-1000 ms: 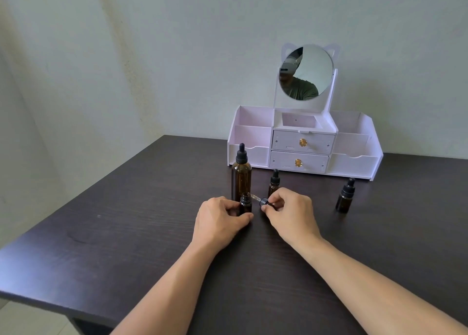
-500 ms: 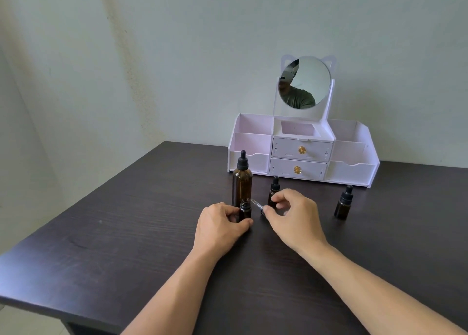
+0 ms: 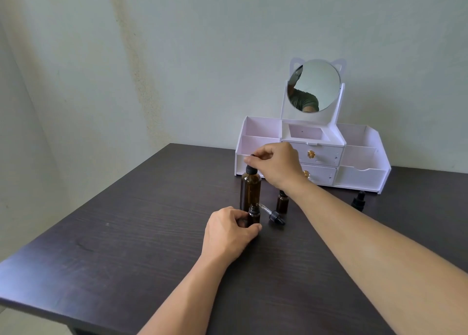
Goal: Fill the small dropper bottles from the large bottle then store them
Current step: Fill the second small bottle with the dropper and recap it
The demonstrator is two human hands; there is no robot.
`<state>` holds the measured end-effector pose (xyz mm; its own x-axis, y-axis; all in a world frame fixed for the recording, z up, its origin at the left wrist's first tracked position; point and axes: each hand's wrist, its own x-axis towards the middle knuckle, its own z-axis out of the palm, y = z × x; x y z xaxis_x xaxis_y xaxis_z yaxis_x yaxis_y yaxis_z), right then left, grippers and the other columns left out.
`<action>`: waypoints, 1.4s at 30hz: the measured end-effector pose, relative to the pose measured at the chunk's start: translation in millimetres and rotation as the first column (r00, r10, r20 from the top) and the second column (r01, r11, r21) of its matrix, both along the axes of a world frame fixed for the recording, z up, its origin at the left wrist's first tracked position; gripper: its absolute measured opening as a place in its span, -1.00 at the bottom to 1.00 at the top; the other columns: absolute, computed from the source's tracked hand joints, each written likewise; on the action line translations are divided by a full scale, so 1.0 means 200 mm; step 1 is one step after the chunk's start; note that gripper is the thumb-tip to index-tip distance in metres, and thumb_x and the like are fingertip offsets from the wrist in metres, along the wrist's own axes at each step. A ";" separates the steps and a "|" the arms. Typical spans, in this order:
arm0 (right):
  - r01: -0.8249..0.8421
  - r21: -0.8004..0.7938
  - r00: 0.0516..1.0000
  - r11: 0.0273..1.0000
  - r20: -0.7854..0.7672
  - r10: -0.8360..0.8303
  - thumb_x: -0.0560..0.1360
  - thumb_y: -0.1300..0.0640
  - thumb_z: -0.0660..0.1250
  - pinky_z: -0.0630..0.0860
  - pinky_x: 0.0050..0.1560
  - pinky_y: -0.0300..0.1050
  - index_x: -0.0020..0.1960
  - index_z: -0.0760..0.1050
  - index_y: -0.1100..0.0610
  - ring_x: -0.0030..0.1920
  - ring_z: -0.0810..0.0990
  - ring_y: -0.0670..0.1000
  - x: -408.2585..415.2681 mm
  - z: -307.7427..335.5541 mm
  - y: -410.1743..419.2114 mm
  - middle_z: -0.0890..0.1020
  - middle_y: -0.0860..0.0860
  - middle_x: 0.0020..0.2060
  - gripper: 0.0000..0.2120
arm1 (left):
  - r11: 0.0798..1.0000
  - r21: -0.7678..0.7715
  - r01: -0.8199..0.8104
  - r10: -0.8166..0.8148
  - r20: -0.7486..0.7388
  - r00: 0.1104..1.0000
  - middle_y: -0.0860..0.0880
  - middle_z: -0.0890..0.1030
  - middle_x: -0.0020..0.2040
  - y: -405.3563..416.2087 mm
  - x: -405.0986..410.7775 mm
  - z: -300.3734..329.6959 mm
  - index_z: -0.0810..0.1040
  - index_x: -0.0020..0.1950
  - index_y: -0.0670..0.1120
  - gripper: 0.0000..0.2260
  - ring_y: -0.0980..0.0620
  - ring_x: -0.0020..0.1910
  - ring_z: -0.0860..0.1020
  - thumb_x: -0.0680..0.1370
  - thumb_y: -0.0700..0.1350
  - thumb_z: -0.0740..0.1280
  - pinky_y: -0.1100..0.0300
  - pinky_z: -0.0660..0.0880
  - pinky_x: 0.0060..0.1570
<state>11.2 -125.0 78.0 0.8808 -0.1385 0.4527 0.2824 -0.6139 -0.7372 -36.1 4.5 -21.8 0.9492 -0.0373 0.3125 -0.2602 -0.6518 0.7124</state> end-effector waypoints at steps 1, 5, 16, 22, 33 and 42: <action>0.009 0.012 1.000 1.000 0.007 -0.009 0.39 0.04 0.50 0.56 -0.03 -0.12 -0.20 0.67 0.09 -0.19 0.60 -0.09 0.00 0.00 0.00 0.63 -0.09 -0.32 -0.88 | 1.000 -0.003 0.000 0.000 0.000 1.000 0.13 0.50 -0.28 0.00 0.00 0.00 0.66 -0.05 -0.03 -0.75 0.16 -0.31 0.48 0.42 0.12 0.47 0.41 0.26 -0.38; 0.017 0.057 0.999 0.998 0.028 -0.018 0.43 0.11 0.47 0.58 0.02 -0.09 -0.13 0.68 0.13 -0.14 0.63 -0.04 0.00 -0.01 0.01 0.65 -0.04 -0.26 -0.91 | 1.000 -0.003 0.007 -0.007 0.003 1.000 0.11 0.50 -0.28 -0.01 0.00 0.00 0.67 -0.06 -0.01 -0.75 0.15 -0.31 0.48 0.41 0.13 0.48 0.36 0.28 -0.37; -0.076 0.157 0.997 0.985 0.024 0.073 0.56 0.26 0.27 0.61 0.04 -0.02 -0.09 0.60 0.08 -0.04 0.66 0.01 0.01 -0.07 0.04 0.69 0.05 -0.10 -0.83 | 1.000 -0.005 0.018 -0.018 0.010 1.000 0.08 0.55 -0.21 0.00 0.01 0.00 0.67 0.01 0.01 -0.72 0.14 -0.23 0.53 0.41 0.15 0.47 0.19 0.53 -0.17; -0.104 0.211 0.994 0.972 -0.011 0.109 0.56 0.23 0.28 0.60 0.11 0.02 -0.03 0.56 0.09 -0.01 0.66 0.00 0.01 -0.07 0.04 0.67 0.05 -0.06 -0.89 | 1.000 -0.005 0.017 -0.017 0.005 1.000 0.11 0.55 -0.22 0.00 0.01 -0.01 0.67 0.05 0.00 -0.69 0.15 -0.21 0.53 0.42 0.15 0.47 0.18 0.54 -0.14; -0.084 0.107 0.996 0.991 -0.003 0.085 0.43 0.27 0.44 0.60 0.01 -0.12 0.14 0.52 0.12 -0.09 0.65 -0.03 -0.01 -0.06 0.01 0.67 0.02 -0.10 -0.71 | 1.000 -0.016 0.014 -0.014 0.007 1.000 0.12 0.54 -0.22 0.00 0.01 0.00 0.66 0.10 0.00 -0.67 0.15 -0.22 0.53 0.43 0.13 0.47 0.28 0.46 -0.22; -0.195 0.191 0.978 0.962 -0.034 0.205 0.47 0.41 0.25 0.57 0.09 -0.14 0.26 0.41 0.11 0.09 0.61 0.00 -0.02 -0.06 0.01 0.64 0.04 0.04 -0.59 | 1.000 0.003 0.020 -0.020 0.016 1.000 0.08 0.55 -0.20 0.00 0.00 0.00 0.67 0.06 0.00 -0.70 0.13 -0.21 0.53 0.42 0.14 0.46 0.19 0.51 -0.18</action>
<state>7.3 -122.8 65.2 0.9211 -0.0345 0.3878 0.3428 -0.4003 -0.8499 -35.2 4.4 -22.3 0.9432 -0.0574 0.3273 -0.2844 -0.6485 0.7061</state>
